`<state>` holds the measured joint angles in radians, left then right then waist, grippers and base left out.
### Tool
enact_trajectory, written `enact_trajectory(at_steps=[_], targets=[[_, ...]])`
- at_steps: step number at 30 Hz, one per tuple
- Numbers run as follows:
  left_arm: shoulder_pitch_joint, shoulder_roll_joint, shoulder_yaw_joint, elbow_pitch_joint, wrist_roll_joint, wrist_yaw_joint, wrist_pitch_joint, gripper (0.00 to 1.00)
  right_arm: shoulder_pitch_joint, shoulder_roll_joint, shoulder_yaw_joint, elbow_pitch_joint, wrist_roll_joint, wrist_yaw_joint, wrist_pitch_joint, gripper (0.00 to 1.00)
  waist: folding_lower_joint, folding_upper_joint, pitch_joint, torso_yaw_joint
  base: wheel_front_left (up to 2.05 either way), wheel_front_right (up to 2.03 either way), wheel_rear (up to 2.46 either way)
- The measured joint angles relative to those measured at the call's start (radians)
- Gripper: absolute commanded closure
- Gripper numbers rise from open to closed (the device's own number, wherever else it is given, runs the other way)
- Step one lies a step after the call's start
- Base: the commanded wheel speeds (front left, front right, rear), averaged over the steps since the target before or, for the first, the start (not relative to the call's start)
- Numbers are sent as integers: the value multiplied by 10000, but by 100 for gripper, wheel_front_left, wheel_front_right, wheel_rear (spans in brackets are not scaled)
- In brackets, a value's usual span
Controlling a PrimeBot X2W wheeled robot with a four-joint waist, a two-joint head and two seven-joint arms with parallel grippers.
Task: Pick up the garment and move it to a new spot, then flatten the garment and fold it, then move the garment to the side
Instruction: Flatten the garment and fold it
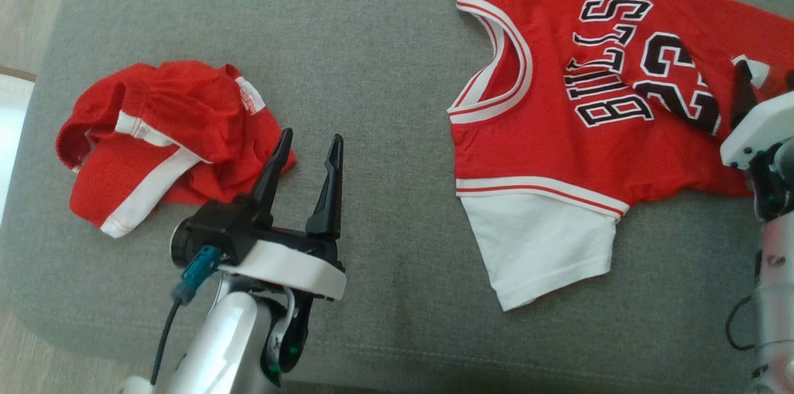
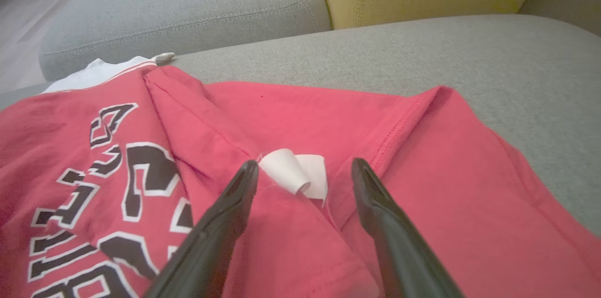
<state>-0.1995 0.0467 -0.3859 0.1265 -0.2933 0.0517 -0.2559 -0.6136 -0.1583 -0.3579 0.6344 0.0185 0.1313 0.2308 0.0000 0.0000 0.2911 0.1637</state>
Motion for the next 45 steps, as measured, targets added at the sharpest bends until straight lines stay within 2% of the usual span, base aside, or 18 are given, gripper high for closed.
enact_trajectory(at_steps=[14, 15, 16, 27, 35, 42, 43, 44, 45], targets=[[-213, 0, -226, 25, 0, 15, 0, 0, -1175, -502, 159, 1948, -454, 2, -75, 0, 0, 0, 485, 133, 0, 0, 0], [-240, 0, -226, 33, 0, 17, 0, 0, -1210, -516, 253, 2038, -449, 2, -113, 64, 0, 0, 489, 134, 0, 0, 0], [-283, 0, -228, 40, 0, 21, 0, 0, -1242, -522, 349, 2130, -447, 0, -178, 100, 0, 0, 487, 134, 0, 0, 0], [-327, -4, -228, 109, -104, 25, 0, 0, -1695, -1202, 884, 2497, -380, 2, -917, 100, 0, 0, 25, 151, 0, 0, 0], [-324, -4, -301, 36, -211, 25, 0, 0, -2968, -2130, 1252, 2295, -704, 2, -907, 100, 0, 0, 103, 402, 0, 0, 0], [-328, -10, -541, -25, -355, 33, 0, 0, -4326, -3189, 1718, 2192, -2017, 2, -930, 100, 0, 0, 463, 799, 0, 0, 0], [-329, -10, -543, -29, -355, 42, 0, 0, -4520, -3331, 1668, 2190, -2326, 2, -1045, 12, 0, 0, 519, 856, 0, 0, 0], [-330, -10, -546, -29, -355, 44, 0, 0, -4700, -3436, 1592, 2199, -2585, 2, -1198, 0, 0, 0, 570, 910, 0, 0, 0], [-332, -10, -550, -29, -355, 44, 0, 0, -4868, -3509, 1423, 2203, -2807, 2, -1358, 0, 0, 0, 616, 960, 0, 0, 0]])
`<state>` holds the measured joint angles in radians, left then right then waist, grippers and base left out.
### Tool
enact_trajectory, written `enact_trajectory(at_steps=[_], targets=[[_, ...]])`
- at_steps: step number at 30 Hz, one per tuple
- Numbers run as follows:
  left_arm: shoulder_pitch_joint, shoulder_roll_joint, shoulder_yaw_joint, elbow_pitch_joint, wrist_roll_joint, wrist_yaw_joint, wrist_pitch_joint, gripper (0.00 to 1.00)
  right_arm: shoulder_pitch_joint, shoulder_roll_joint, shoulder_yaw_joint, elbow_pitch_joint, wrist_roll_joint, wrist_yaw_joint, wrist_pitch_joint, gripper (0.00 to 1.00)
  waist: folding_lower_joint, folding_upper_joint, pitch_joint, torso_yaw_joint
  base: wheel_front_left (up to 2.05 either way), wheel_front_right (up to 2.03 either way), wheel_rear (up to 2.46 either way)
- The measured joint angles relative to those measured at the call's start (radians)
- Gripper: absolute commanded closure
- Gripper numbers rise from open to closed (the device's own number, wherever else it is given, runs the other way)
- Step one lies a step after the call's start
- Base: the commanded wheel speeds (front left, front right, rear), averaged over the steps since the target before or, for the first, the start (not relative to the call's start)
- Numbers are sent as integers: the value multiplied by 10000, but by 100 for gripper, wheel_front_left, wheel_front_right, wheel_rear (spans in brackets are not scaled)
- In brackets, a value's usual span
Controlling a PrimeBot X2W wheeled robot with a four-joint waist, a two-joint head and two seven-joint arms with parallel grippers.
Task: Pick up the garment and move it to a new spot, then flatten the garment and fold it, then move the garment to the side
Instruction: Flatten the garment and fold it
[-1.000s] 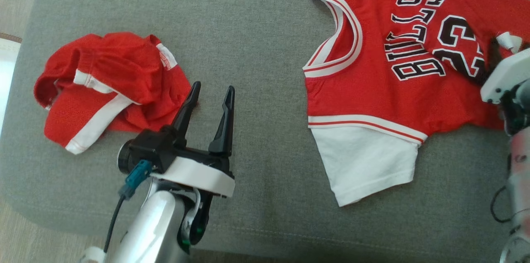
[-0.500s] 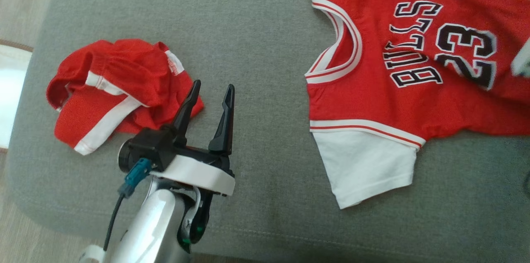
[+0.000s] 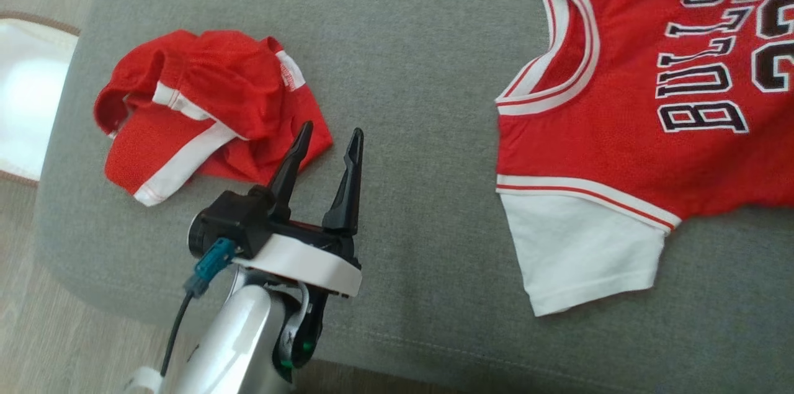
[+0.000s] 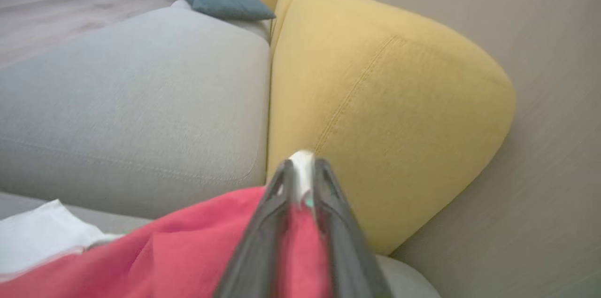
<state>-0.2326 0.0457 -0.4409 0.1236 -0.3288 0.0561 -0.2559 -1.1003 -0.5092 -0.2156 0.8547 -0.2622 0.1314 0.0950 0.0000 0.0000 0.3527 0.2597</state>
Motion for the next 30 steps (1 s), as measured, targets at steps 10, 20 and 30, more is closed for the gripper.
enact_trajectory(at_steps=[10, 20, 30], targets=[[-12, 0, 13, 19, -82, 73, 0, 0, -69, 1026, -1413, 606, -1386, 0, -1463, 0, 0, 0, -190, -100, 0, 0, 0], [107, 0, 324, 92, 17, 67, 0, 0, 1508, 2608, -1484, 752, -474, 0, -3039, 0, 0, 0, -1297, -827, 0, 0, 0], [1063, 6, 378, 98, 2, 148, 0, 0, 5300, 3912, 10, -1572, 1766, 0, -3421, 0, 0, 0, -2654, -1623, 0, 0, 0]])
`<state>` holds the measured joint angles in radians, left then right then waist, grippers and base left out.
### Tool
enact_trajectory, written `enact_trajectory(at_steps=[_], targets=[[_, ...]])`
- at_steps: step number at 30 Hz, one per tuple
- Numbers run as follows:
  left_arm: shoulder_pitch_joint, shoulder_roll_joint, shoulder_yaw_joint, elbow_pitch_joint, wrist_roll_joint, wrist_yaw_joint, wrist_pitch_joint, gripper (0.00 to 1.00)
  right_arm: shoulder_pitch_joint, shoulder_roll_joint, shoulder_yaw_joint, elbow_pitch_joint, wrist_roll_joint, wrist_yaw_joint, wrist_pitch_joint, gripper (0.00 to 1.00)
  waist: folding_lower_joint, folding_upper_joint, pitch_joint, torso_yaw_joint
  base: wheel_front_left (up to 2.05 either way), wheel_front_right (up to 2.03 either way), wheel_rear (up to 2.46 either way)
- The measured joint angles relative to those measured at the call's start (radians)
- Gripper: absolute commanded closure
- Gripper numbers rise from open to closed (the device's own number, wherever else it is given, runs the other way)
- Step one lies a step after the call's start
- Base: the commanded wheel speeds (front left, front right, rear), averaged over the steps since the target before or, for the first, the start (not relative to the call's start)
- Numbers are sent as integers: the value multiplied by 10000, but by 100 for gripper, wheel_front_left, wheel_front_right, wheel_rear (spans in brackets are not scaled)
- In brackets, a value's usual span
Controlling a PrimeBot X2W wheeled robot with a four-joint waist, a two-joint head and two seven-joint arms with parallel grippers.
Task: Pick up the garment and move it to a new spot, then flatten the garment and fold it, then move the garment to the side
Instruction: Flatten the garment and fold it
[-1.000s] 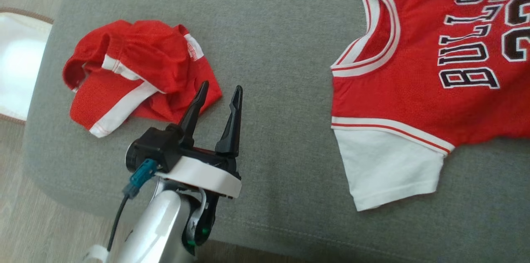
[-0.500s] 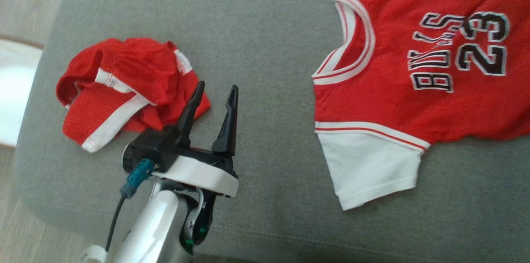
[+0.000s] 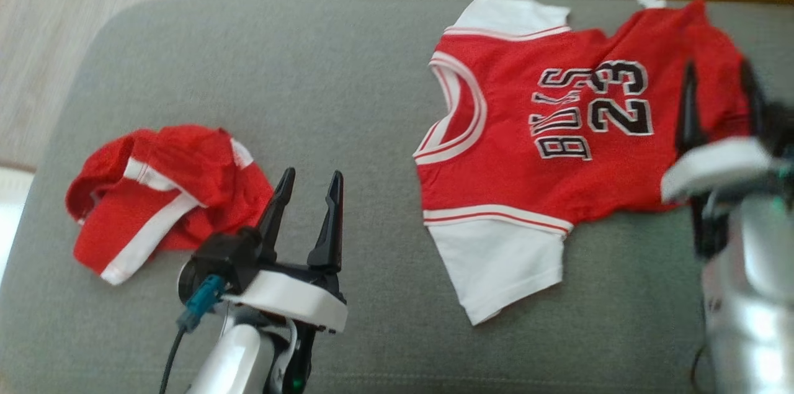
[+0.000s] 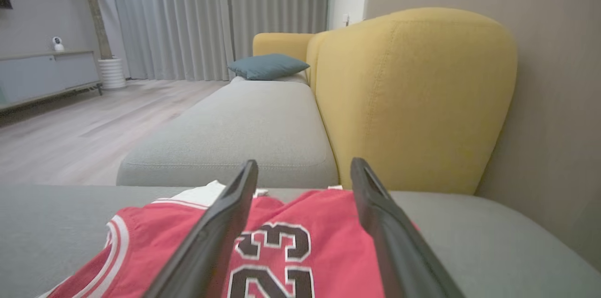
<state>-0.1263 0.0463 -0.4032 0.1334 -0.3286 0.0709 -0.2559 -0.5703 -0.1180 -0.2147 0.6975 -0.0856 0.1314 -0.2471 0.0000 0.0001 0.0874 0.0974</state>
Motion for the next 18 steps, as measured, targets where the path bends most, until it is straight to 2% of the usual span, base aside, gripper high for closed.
enact_trajectory(at_steps=[9, 18], targets=[[354, 12, -33, 163, -201, -6, 0, 0, 3740, 573, 552, -2947, 1335, 0, 75, 0, 0, 0, -534, -658, 0, 0, 0], [307, 15, -322, 715, -201, -96, 0, 0, 4108, 706, 665, -4615, 1406, 0, 723, 0, 0, 0, -292, -1025, 0, 0, 0]])
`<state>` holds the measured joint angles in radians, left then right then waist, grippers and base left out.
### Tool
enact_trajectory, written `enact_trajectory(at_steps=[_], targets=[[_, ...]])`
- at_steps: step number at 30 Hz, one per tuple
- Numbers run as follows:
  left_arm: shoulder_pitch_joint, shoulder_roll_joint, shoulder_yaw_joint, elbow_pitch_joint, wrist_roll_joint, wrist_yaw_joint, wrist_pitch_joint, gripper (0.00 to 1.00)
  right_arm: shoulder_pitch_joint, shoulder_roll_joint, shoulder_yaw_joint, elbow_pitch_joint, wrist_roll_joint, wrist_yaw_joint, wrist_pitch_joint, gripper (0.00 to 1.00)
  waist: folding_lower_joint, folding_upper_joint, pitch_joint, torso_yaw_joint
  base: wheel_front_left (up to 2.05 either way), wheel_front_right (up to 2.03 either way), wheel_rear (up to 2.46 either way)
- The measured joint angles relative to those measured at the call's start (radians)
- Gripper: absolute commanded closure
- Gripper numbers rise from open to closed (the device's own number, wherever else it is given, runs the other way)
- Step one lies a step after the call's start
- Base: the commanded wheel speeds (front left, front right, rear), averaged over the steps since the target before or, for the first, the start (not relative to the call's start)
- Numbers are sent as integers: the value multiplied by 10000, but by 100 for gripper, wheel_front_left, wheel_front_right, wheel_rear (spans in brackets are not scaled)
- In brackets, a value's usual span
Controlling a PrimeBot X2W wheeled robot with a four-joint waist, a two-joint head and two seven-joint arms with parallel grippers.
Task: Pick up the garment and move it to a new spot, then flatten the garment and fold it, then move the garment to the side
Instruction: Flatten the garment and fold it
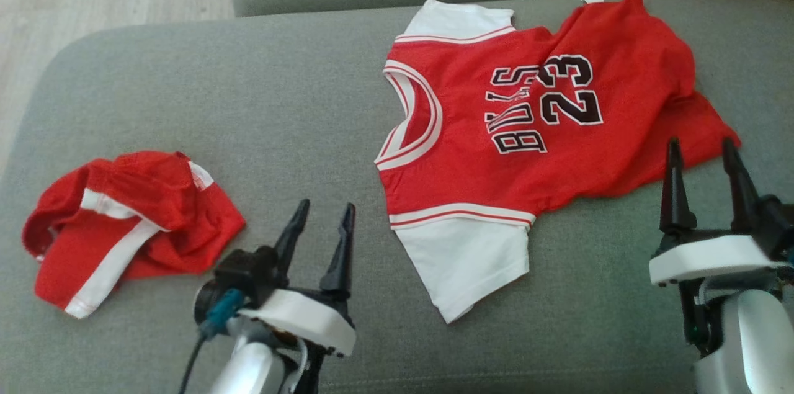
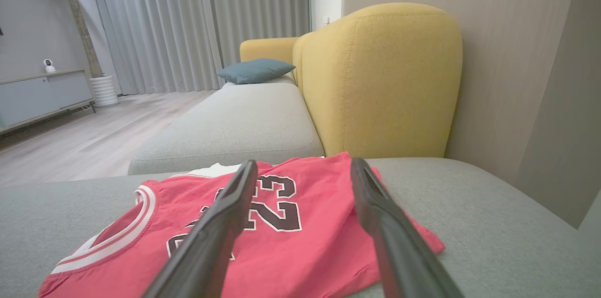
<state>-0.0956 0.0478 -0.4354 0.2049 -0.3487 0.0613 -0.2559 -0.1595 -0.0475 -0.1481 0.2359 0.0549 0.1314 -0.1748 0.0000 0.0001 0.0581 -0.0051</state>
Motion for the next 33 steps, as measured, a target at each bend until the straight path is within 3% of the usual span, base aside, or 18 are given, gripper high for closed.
enact_trajectory(at_steps=[6, 16, 22, 26, 27, 28, 29, 33], targets=[[-836, -2, -612, 1394, -19, -56, 69, 0, 0, 6, 128, -443, 71, 0, 180, 0, 0, 0, 317, -231, 0, 0, 0], [-2991, -35, -1484, 4397, -802, -23, 1503, 0, -149, 10, 276, -715, 207, 0, 267, 0, 0, 0, 1115, -1028, 0, 0, 0], [-3518, -40, -1703, 5223, -1189, -27, 1442, 0, -198, 10, 337, -727, 259, 0, 249, 0, 0, 0, 1354, -1400, 0, 0, 0], [-3817, -36, -1954, 5524, -1572, -370, 1406, 0, -210, 12, 351, -711, 259, 0, 161, 0, 0, 0, 1433, -1583, 0, 0, 0], [-3862, -44, -2010, 5572, -1661, -422, 1400, 24, -215, 12, 357, -702, 259, 0, 159, 0, 0, 0, 1445, -1615, 0, 0, 0], [-3890, -50, -2036, 5628, -1733, -447, 1398, 78, -226, 12, 355, -681, 259, 0, 153, 0, 0, 0, 1452, -1641, 0, 0, 0], [-3917, -50, -2069, 5701, -1762, -447, 1394, 100, -241, 12, 353, -660, 259, 0, 151, 0, 0, 0, 1454, -1665, 0, 0, 0], [-4014, -71, -2144, 5937, -1912, -424, 1030, 100, -356, 12, 328, -610, 259, 0, 142, 0, 0, 0, 1421, -1673, 0, 0, 0]])
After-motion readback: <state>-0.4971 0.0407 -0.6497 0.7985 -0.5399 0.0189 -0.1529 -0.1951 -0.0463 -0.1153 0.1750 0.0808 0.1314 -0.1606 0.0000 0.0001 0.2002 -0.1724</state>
